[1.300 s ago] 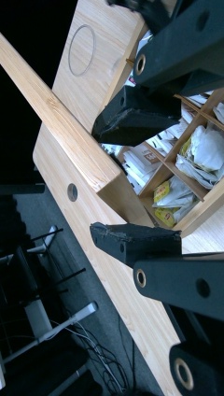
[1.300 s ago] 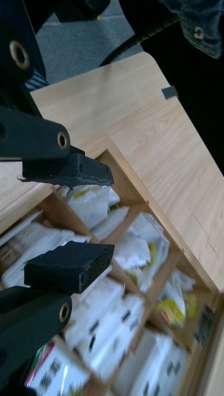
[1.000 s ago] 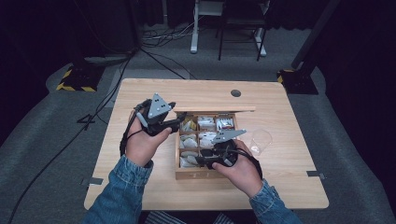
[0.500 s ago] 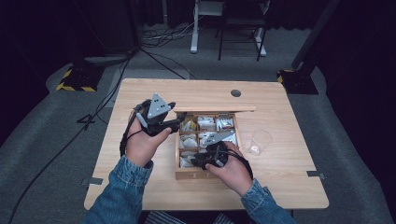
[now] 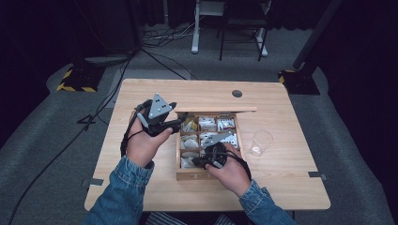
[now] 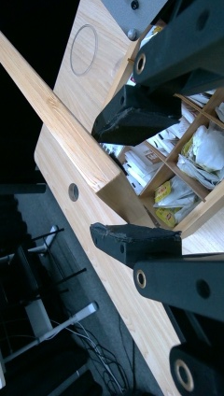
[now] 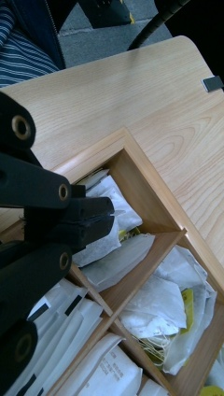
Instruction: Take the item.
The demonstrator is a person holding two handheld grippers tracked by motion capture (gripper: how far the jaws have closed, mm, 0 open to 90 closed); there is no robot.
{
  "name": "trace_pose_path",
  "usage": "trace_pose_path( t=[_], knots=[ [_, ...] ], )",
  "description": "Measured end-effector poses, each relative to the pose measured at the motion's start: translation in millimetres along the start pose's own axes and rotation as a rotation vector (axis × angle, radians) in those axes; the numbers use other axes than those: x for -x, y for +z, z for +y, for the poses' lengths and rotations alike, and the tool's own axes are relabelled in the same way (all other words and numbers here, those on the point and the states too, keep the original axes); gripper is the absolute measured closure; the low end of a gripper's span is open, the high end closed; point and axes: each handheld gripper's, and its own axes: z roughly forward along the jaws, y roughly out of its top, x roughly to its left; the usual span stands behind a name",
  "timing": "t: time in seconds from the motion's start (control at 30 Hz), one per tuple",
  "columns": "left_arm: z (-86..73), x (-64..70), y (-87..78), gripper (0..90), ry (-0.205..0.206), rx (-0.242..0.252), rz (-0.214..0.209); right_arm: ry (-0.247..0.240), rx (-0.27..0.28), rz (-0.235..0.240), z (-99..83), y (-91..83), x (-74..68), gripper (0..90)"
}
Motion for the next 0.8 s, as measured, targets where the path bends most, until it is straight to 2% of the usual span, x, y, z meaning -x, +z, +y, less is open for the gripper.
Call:
trace_pose_path(
  t=[0.2, 0.8],
  knots=[
    [0.7, -0.3, -0.1, 49.3, 0.007, -0.004, 0.002, 0.000, 0.026, -0.009, 1.7, -4.1, -0.1, 90.0],
    [2.0, -0.6, -0.1, 49.4, 0.007, -0.012, -0.001, -0.015, 0.110, -0.032, 13.4, -33.0, -5.0, 90.0]
  ],
)
